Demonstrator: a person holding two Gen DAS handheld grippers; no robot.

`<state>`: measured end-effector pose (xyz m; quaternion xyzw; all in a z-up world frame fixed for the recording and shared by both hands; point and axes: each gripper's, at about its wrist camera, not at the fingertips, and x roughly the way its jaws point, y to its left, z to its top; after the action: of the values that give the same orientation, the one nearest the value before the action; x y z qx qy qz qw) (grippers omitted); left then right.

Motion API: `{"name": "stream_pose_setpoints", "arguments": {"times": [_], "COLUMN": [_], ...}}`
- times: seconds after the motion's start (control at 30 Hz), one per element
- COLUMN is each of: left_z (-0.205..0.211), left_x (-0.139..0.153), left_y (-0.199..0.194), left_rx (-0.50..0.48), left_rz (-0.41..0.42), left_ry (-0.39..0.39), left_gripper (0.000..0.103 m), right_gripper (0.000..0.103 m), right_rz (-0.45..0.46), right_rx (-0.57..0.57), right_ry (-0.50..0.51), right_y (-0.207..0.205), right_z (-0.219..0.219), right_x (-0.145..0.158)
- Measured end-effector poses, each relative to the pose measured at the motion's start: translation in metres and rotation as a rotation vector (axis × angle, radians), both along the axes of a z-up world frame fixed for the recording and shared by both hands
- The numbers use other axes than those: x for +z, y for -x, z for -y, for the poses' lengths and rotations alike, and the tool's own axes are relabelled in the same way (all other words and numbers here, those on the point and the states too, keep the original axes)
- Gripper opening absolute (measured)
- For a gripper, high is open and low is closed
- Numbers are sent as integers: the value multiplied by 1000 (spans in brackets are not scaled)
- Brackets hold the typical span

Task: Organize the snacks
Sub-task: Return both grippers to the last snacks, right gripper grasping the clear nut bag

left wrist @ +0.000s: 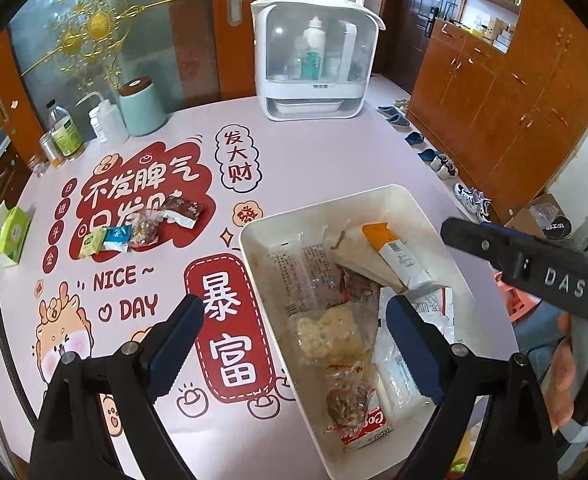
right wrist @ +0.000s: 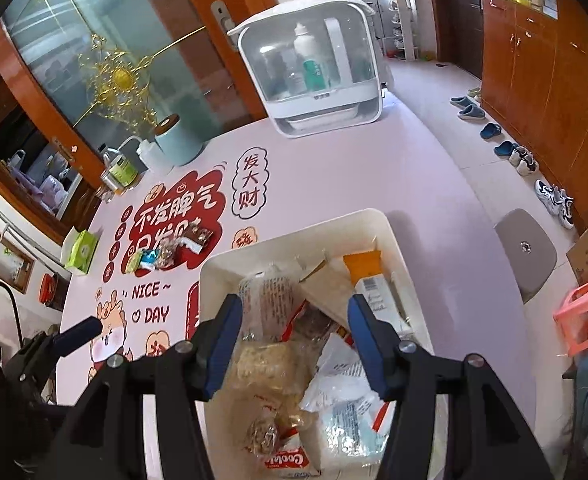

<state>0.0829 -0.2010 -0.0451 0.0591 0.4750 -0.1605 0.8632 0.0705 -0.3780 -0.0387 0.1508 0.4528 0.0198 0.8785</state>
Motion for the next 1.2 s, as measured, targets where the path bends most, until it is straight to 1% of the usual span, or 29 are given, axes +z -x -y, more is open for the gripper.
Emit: {"name": "stream_pose_setpoints", "arguments": {"times": [0.2,0.37,0.53,0.63,0.77,0.9,1.0,1.1,1.2], "left_z": [-9,-25,-46,-66,-104,-145,-181,-209,-241], "left_x": [4,6,4,9,24,42,58,71,90], "left_y": [13,26,38,44,49,47,35,20,0], "left_rx": [17,49,97,138,200,253,284,290,286], "left_rz": [15,22,17,36,87,141,177,203,238], "left_ry": [-15,-31,-62,-91,-120,-151,-175,-187,-200], "left_gripper": [92,92,92,92,92,92,92,92,92], "right_gripper": [56,56,56,56,55,55,55,55,55], "right_rz": [8,60,93,114,149,182,192,194,194], "right_rx": [31,54,108,131,166,215,227,218,213], "right_ry": [40,105,77,65,94,152,163,167,166], "right_y": [13,24,28,28,26,22,16,6,-6], "right_z": [-13,-25,-39,-50,-73,-104,-120,-136,-153], "right_x": [1,11,16,17,24,38,48,61,73]}}
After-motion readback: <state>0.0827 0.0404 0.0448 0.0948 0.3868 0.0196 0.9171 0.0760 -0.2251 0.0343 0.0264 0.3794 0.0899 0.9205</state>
